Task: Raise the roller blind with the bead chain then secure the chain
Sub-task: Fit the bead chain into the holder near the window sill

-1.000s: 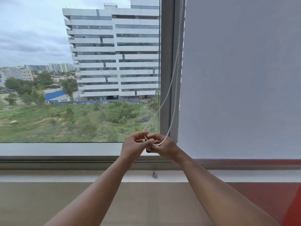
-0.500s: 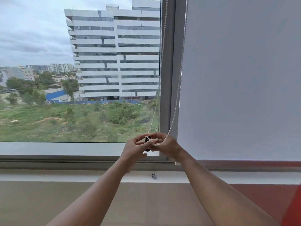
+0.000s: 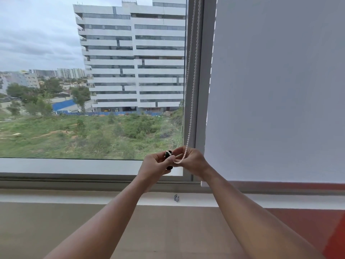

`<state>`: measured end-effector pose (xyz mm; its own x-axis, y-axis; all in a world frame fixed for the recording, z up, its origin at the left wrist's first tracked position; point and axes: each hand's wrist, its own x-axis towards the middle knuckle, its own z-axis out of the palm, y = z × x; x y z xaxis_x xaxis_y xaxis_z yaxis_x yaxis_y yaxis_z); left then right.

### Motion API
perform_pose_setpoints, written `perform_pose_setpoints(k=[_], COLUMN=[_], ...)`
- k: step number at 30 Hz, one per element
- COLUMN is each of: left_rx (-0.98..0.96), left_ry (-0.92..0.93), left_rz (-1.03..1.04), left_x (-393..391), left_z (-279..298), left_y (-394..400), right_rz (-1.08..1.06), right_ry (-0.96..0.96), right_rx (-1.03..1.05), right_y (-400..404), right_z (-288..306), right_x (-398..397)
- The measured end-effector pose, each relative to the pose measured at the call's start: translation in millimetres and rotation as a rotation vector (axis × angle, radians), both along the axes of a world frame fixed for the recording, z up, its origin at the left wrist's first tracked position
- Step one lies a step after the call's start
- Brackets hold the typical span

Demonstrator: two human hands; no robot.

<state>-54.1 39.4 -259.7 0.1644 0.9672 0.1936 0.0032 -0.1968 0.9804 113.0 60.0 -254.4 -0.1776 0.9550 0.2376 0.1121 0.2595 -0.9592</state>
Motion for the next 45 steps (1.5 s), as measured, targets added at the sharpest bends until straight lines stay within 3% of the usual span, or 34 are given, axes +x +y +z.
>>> perform_pose_setpoints(k=[9, 17, 27, 33, 45], left_rx=[0.079, 0.128, 0.133, 0.114, 0.094], left_ry=[0.094, 0.163, 0.259, 0.181, 0.134], left_rz=[0.090, 0.117, 0.054, -0.007, -0.066], left_x=[-2, 0, 7, 12, 17], left_z=[-2, -4, -13, -14, -15], left_y=[6, 5, 5, -1, -2], right_rz=[0.052, 0.011, -0.119, -0.241, -0.241], right_ry=[-0.070, -0.515, -0.632, -0.697, -0.773], right_rx=[-0.059, -0.258, -0.331, -0.351, -0.373], right_y=[3, 9, 46, 65, 93], right_z=[0, -40, -123, -175, -224], right_x=[1, 1, -7, -7, -19])
